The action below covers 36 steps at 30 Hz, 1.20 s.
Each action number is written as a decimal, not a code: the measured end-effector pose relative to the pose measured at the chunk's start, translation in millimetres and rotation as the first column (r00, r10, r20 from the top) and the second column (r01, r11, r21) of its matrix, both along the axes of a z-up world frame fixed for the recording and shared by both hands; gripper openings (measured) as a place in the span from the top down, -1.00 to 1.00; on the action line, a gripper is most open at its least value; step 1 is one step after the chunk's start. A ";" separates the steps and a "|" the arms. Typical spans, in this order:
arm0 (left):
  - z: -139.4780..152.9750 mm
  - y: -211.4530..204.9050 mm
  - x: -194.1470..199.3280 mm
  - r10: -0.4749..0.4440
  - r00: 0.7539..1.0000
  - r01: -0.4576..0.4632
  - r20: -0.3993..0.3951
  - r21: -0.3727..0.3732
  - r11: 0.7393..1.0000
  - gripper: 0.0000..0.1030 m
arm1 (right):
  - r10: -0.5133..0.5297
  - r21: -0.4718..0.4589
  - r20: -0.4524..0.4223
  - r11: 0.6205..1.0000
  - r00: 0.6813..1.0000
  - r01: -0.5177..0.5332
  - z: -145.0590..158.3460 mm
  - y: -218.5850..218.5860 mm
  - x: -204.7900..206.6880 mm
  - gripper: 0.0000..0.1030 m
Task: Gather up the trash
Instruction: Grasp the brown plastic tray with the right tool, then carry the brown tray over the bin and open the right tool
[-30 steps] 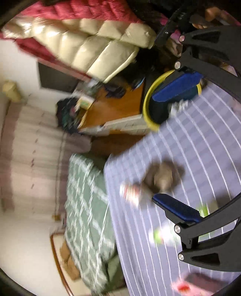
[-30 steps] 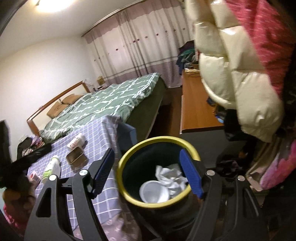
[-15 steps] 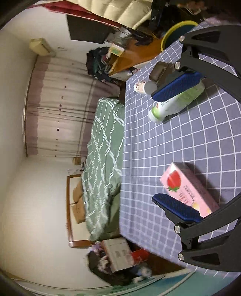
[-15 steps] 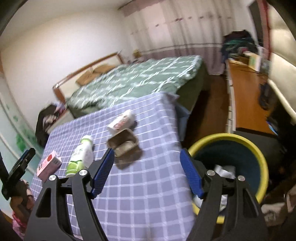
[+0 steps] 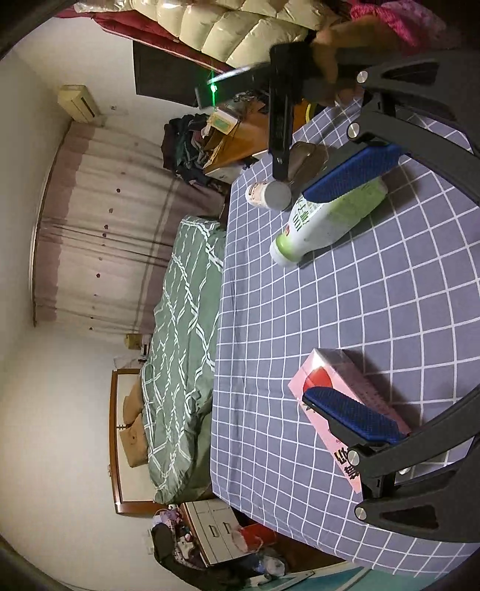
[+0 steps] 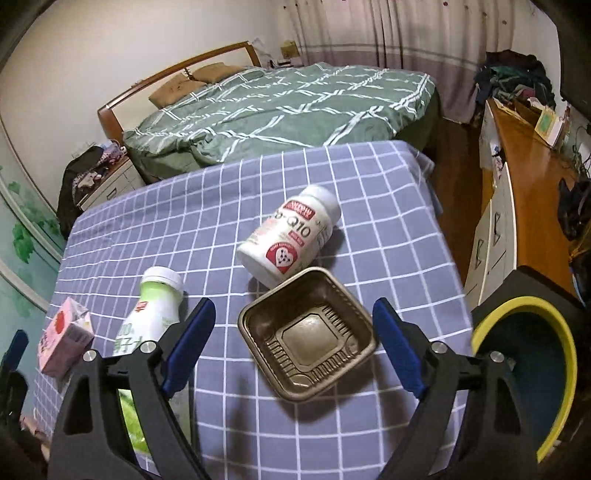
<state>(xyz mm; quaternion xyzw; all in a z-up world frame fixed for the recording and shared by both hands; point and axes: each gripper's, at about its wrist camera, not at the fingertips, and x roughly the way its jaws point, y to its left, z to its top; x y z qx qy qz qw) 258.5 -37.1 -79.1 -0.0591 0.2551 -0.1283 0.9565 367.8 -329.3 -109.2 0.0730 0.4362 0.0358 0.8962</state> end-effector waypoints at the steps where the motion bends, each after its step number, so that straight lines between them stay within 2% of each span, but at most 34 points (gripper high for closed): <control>1: 0.7 0.8 -1.3 -0.003 1.000 0.003 0.000 0.000 1.000 -0.90 | -0.002 -0.019 0.002 1.000 1.000 0.002 -2.8 1.6 1.2 -0.67; 5: 1.2 -3.8 -2.9 -0.009 1.000 0.009 0.002 0.005 1.000 -0.90 | 0.008 -0.046 -0.003 0.999 1.000 -0.008 -10.9 7.6 2.7 -0.69; 9: -0.9 -5.0 -0.8 -0.007 1.000 0.007 -0.011 0.005 1.000 -0.90 | -0.014 -0.111 0.025 0.994 1.000 0.017 -13.4 7.2 2.0 -0.69; 13: -3.3 -4.6 1.7 -0.010 1.000 0.010 -0.024 0.001 1.000 -0.90 | -0.001 -0.074 0.034 0.997 0.999 0.004 -11.4 0.1 1.8 -0.75; 18: -7.6 -6.9 5.8 -0.014 0.999 0.014 -0.034 0.010 1.000 -0.90 | -0.009 -0.095 0.032 0.995 0.999 0.012 -13.7 -5.8 1.9 -0.76; 21: -8.1 -7.2 6.3 -0.012 0.999 0.013 -0.034 0.011 1.000 -0.90 | -0.005 -0.133 0.089 0.991 0.996 0.016 -4.0 -6.2 -5.9 -0.76; 24: -8.7 -6.4 7.6 -0.014 0.999 0.014 -0.039 0.006 1.000 -0.90 | 0.007 -0.110 0.138 0.994 0.990 0.008 7.8 -11.5 -12.0 -0.82; 30: -10.0 -7.8 8.4 -0.017 0.999 0.018 -0.040 0.011 1.000 -0.90 | -0.005 -0.092 0.083 0.996 0.997 0.012 -2.9 -24.6 -3.9 -0.83; 33: -10.6 -7.7 9.1 -0.018 0.999 0.018 -0.046 0.011 1.000 -0.90 | -0.006 -0.118 0.062 0.993 0.998 0.013 -13.7 -22.3 0.6 -0.83; 36: -10.9 -8.1 9.4 -0.019 0.999 0.020 -0.050 0.010 1.000 -0.90 | 0.011 -0.100 0.021 0.995 1.000 -0.009 -24.2 -18.4 5.8 -0.83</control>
